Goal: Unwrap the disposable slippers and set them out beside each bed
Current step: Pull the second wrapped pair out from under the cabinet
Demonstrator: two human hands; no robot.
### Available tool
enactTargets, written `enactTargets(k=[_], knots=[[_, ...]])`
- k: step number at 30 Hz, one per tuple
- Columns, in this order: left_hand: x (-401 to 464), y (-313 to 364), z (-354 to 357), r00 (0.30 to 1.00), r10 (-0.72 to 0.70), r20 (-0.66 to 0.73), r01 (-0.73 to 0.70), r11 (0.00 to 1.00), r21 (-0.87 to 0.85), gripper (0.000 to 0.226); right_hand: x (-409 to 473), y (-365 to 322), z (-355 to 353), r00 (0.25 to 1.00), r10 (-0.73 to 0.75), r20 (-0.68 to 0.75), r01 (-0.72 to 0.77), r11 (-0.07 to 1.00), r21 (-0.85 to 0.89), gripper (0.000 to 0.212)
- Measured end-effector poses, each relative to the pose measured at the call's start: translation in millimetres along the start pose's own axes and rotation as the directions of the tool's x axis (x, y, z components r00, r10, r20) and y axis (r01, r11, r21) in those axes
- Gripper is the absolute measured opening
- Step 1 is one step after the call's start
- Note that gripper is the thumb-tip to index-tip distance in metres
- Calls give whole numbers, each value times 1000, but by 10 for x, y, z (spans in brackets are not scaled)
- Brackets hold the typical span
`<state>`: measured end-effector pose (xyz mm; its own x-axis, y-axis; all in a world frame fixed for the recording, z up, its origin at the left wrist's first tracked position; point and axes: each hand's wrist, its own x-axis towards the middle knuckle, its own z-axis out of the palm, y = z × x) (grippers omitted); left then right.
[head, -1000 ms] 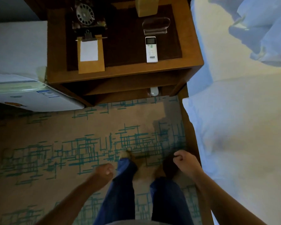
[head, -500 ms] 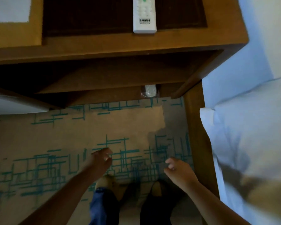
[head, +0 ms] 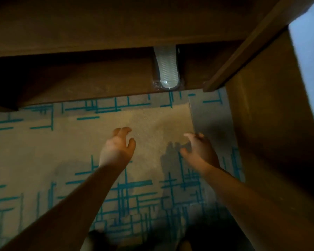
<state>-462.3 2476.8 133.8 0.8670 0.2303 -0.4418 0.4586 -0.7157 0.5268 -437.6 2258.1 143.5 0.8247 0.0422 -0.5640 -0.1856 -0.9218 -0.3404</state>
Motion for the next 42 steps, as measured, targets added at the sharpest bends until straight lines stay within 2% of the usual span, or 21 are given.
enactTargets(k=[2,4,8,12,16,24,29,34,39,42], knots=[[131,-120,189,983,155,-99,-138,977,160,40,223,60,198,975,-131,-180,130,991,-20,51],[295,-284,407,947,292,-137,-238,920,313,42,466,125,378,908,-268,-321,242,963,-120,55],[576,-567,713,915,391,-97,-298,821,488,48,887,131,615,869,-340,-360,255,931,-263,66],[752,-763,877,944,319,-87,-245,852,463,61,1170,98,706,847,-384,-368,274,908,-316,71],[798,-942,1030,940,338,-49,-266,815,514,67,1332,74,648,836,-417,-355,300,891,-340,73],[848,-986,1054,933,354,-68,-262,794,549,69,1900,-106,336,856,-414,-309,264,864,-428,84],[863,-1001,1055,927,369,-65,-278,794,541,71,2242,-264,266,831,-475,-290,316,832,-457,70],[866,-1000,1040,921,383,-77,-280,786,552,71,2180,-302,302,797,-498,-341,339,837,-430,59],[854,-985,1039,930,363,-55,-278,795,539,71,1877,-134,400,815,-506,-284,318,799,-511,64],[874,-968,1039,939,338,-58,-257,806,533,71,1629,11,550,759,-574,-307,328,746,-580,61]])
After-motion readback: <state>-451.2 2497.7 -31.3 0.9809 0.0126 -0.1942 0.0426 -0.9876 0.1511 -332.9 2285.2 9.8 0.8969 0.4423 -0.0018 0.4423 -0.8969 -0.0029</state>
